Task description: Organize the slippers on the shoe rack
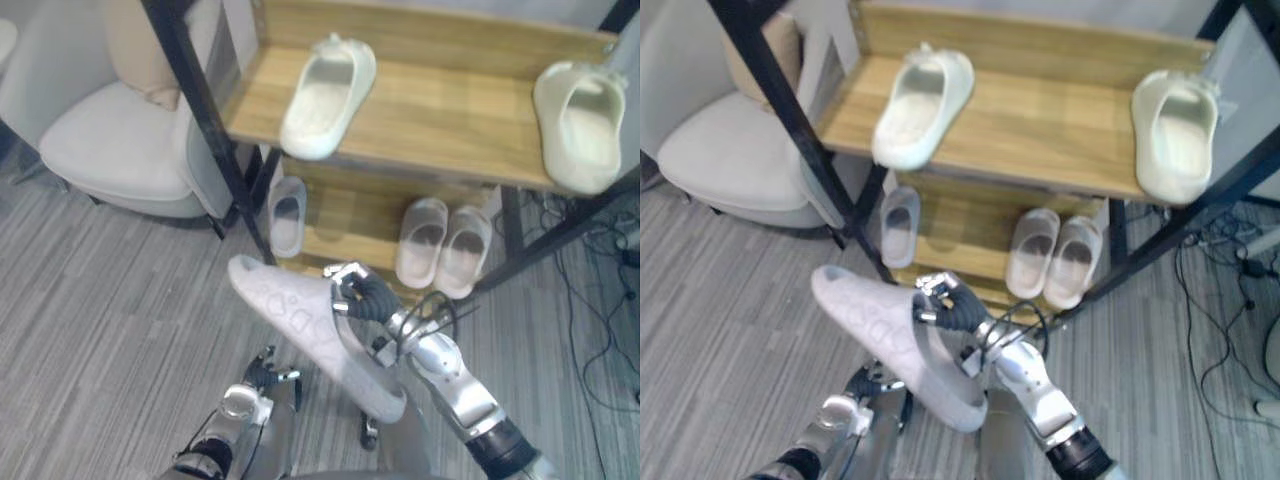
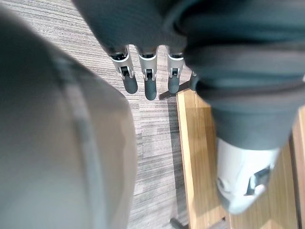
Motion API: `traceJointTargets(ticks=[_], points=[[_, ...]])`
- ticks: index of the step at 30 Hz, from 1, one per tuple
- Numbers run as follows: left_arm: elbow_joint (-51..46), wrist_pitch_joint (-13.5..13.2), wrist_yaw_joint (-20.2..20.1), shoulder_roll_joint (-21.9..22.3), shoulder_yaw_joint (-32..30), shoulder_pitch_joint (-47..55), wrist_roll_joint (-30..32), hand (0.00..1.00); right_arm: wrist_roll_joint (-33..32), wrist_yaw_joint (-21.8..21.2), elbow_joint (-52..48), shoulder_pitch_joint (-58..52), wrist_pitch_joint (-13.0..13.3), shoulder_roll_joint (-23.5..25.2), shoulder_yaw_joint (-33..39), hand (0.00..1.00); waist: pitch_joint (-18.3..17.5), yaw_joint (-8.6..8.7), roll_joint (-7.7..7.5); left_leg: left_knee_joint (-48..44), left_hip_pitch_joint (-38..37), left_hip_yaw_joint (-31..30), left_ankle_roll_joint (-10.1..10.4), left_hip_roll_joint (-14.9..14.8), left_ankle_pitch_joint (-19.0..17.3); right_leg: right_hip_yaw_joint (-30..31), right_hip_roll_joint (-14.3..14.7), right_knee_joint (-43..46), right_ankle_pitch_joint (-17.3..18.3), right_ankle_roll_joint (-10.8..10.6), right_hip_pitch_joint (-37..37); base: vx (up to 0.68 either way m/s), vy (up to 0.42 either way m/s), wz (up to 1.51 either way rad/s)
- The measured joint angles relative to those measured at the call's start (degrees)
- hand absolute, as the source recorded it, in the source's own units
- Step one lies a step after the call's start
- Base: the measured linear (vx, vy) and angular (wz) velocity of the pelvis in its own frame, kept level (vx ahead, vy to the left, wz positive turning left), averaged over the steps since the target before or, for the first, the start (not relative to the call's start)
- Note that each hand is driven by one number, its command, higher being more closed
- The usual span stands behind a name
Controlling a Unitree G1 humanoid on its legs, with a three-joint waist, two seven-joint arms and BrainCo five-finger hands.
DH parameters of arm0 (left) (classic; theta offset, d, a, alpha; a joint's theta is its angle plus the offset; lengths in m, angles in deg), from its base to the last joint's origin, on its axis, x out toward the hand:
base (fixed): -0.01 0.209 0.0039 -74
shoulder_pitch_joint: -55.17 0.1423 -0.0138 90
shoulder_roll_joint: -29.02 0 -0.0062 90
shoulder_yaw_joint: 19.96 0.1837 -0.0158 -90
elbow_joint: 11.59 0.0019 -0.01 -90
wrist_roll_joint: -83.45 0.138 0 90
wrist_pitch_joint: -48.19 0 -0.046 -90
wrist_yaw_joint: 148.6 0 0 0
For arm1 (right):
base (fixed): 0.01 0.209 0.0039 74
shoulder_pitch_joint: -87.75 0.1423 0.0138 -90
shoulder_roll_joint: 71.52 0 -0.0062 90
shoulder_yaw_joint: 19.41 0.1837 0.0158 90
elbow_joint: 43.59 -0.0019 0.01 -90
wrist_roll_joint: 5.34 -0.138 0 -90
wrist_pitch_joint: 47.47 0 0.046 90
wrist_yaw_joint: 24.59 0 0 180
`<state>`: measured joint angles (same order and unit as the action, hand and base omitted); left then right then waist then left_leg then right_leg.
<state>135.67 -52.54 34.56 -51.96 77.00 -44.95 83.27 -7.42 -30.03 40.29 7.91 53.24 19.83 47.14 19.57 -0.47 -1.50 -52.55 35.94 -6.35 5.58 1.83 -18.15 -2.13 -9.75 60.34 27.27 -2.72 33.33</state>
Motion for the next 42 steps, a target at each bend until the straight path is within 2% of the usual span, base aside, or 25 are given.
traceJointTargets(ticks=[1, 4, 7, 9, 10, 11, 13, 15, 17, 19, 23, 28, 33, 42], points=[[-1.66, -0.06, 0.39, 0.39, -1.43, -0.20, -0.01, 0.00, 0.36, 1.50, 1.57, 1.55, -0.31, 0.85, 1.93, 1.00, 0.47, -0.33, 0.05, -4.05, 2.67, 0.00, 0.15, -0.18, -1.68, 0.38, 0.15, 3.65, 1.55, 0.27, 2.47, -0.06, 0.019, -0.07], [-5.97, -0.28, -0.15, 0.88, -2.93, -0.86, -0.41, 0.00, 2.69, 4.93, 3.11, 5.07, -0.89, 0.95, 6.63, 1.00, 1.89, -1.57, 0.60, -10.61, 8.67, -0.56, 0.70, -0.34, -3.77, 0.79, 0.84, 9.66, 3.40, 0.37, 8.19, -0.10, -0.002, -0.03], [-10.00, -1.05, -0.93, 2.08, -3.08, 0.41, -1.45, 0.00, 4.41, 8.55, 3.55, 6.87, -1.52, 0.80, 11.07, 1.00, 2.33, -3.03, 1.81, -14.23, 12.05, -0.59, 0.80, -0.05, -4.98, 0.94, 0.75, 13.55, 4.99, 0.38, 11.38, -0.06, -0.020, 0.05], [-14.34, -2.34, -1.07, 2.28, -3.39, 2.77, -2.73, 0.00, 4.47, 12.29, 4.39, 10.89, -1.75, 0.63, 12.61, 1.00, 2.37, -3.51, 2.22, -16.93, 15.50, -0.70, 1.19, -0.03, -5.82, 1.09, 0.78, 16.55, 6.08, 0.60, 14.97, -0.04, -0.023, 0.02], [-15.01, -2.56, -1.09, 2.28, -3.36, 3.13, -2.87, 0.00, 4.47, 12.81, 4.51, 11.52, -1.76, 0.58, 12.95, 1.00, 2.37, -3.61, 2.41, -17.28, 16.12, -0.71, 1.19, -0.02, -5.87, 1.12, 0.80, 16.96, 6.18, 0.68, 15.61, 0.00, 0.000, 0.00], [-17.81, -2.92, -1.09, 2.85, -3.89, 4.51, -3.83, 0.00, 4.69, 14.53, 4.58, 13.36, -1.83, 0.45, 14.99, 1.00, 2.33, -4.46, 2.80, -18.43, 18.38, -0.79, 1.48, -0.04, -6.16, 1.20, 0.92, 18.37, 6.53, 0.71, 18.10, 0.00, 0.000, 0.00], [-20.48, -3.50, -0.86, 3.42, -4.83, 5.77, -5.04, 0.00, 6.28, 16.69, 4.68, 15.17, -2.29, 0.19, 17.60, 1.00, 2.32, -5.13, 2.91, -19.53, 20.81, -1.11, 1.83, -0.03, -6.37, 1.06, 1.07, 19.67, 6.89, 0.94, 20.46, 0.00, -0.026, 0.07], [-18.82, -3.38, 1.39, 3.88, -7.07, 3.19, -5.54, 0.00, 7.33, 18.76, 4.88, 17.60, -2.86, -0.43, 19.35, 1.00, 2.47, -5.13, 2.64, -20.37, 23.26, -1.79, 1.87, -0.03, -6.35, 0.62, 1.06, 20.69, 7.16, 1.27, 22.67, 0.01, -0.025, 0.13], [-14.76, -2.47, 3.85, 1.86, -9.65, -2.67, -5.87, 0.00, 9.06, 21.84, 6.04, 22.95, -3.76, -0.68, 22.10, 1.00, 3.98, -4.90, 0.54, -21.91, 26.28, -2.26, 2.75, -0.18, -6.05, 0.38, 1.32, 22.64, 7.46, 1.79, 25.80, 0.00, -0.046, 0.01], [-11.92, -1.62, 4.48, -0.11, -10.17, -4.33, -5.82, 0.00, 10.22, 23.88, 8.27, 26.14, -4.52, -0.79, 24.50, 1.00, 4.98, -4.59, -0.55, -23.00, 27.56, -2.48, 3.27, -0.33, -6.23, 0.17, 1.64, 23.72, 7.71, 2.07, 26.97, 0.02, -0.042, 0.01], [-6.89, 0.47, 5.72, -0.80, -10.90, -4.31, -6.12, 0.00, 11.21, 28.75, 14.76, 33.16, -6.47, -1.55, 29.97, 1.00, 5.76, -4.38, -0.51, -24.08, 30.54, -2.48, 3.27, -0.41, -6.22, -0.02, 1.51, 24.60, 7.79, 1.97, 29.65, 0.03, -0.012, 0.05], [-5.85, 0.35, 6.71, -0.70, -10.96, -4.15, -6.71, 0.00, 13.41, 31.24, 21.47, 39.35, -8.45, -1.69, 30.15, 1.00, 5.77, -4.45, -0.47, -24.85, 32.66, -2.31, 3.09, -0.32, -6.31, 0.13, 1.18, 25.36, 8.16, 1.33, 31.57, 0.01, 0.000, 0.02], [-5.19, 0.27, 7.02, -0.68, -10.91, -4.18, -7.72, 0.00, 13.39, 32.86, 29.84, 45.77, -9.18, -1.71, 30.25, 1.00, 5.75, -4.57, -0.44, -26.00, 34.97, -2.48, 3.07, -0.26, -6.32, -0.15, 0.91, 26.35, 8.29, 1.62, 33.41, 0.00, 0.000, 0.03], [-3.85, 0.09, 9.24, -0.07, -9.77, -4.70, -9.13, 0.00, 13.48, 33.13, 41.75, 53.46, -9.97, -1.72, 30.03, 1.00, 5.39, -5.48, 0.03, -26.82, 37.04, -3.52, 3.22, 0.05, -6.24, -1.32, 0.57, 27.31, 8.68, 2.48, 34.83, 0.00, -0.012, 0.05]])
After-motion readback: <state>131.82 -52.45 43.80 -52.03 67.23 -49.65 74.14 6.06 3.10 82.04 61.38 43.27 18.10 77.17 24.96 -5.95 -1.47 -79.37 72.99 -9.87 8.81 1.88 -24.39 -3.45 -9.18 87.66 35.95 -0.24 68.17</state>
